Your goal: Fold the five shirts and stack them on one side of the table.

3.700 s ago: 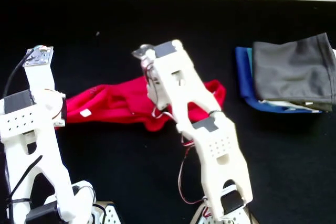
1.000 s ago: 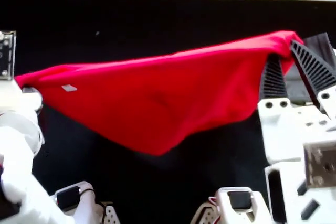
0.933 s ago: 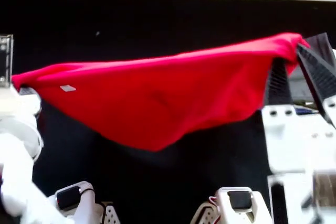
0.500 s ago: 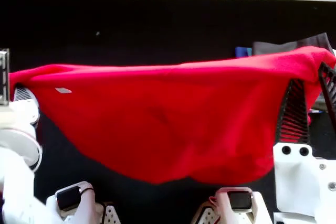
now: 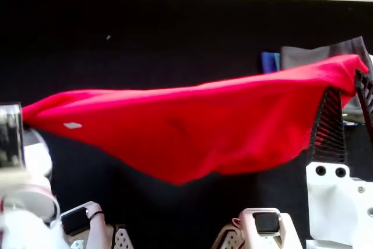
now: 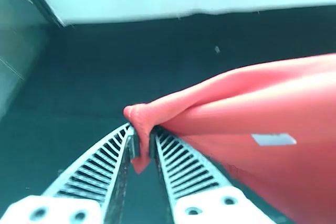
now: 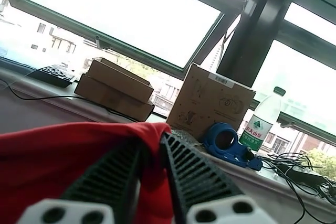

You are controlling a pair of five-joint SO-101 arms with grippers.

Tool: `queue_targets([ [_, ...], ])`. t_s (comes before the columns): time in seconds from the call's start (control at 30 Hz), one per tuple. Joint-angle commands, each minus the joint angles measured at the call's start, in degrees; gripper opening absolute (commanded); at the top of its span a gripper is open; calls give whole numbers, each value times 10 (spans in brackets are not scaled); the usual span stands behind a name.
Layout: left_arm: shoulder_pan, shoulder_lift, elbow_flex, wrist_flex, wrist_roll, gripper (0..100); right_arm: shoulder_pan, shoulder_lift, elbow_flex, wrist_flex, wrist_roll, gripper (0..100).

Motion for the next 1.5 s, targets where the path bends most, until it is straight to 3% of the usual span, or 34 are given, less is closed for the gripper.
queue_targets([
  [0.0, -9, -22, -1, 1, -2, 8, 10, -10, -15, -1, 4, 5],
  [0.43, -8, 2, 25, -47, -2, 8, -2, 46, 16, -6, 2, 5],
  [0.63, -4, 158, 56, -76, -3, 8, -66, 150, 105, -44, 2, 5],
  [0.87, 75, 378, 50, -170, -4, 8, -73, 292, 218, -178, 3, 5],
  [1.07, 97, 552, -119, -185, -4, 8, -71, 414, 169, -231, 3, 5],
  [1.3, 101, 726, -415, -83, -47, 8, -70, 493, 49, -219, 3, 5],
  [1.47, 101, 832, -514, -50, -47, 8, -69, 530, 47, -200, 3, 5],
])
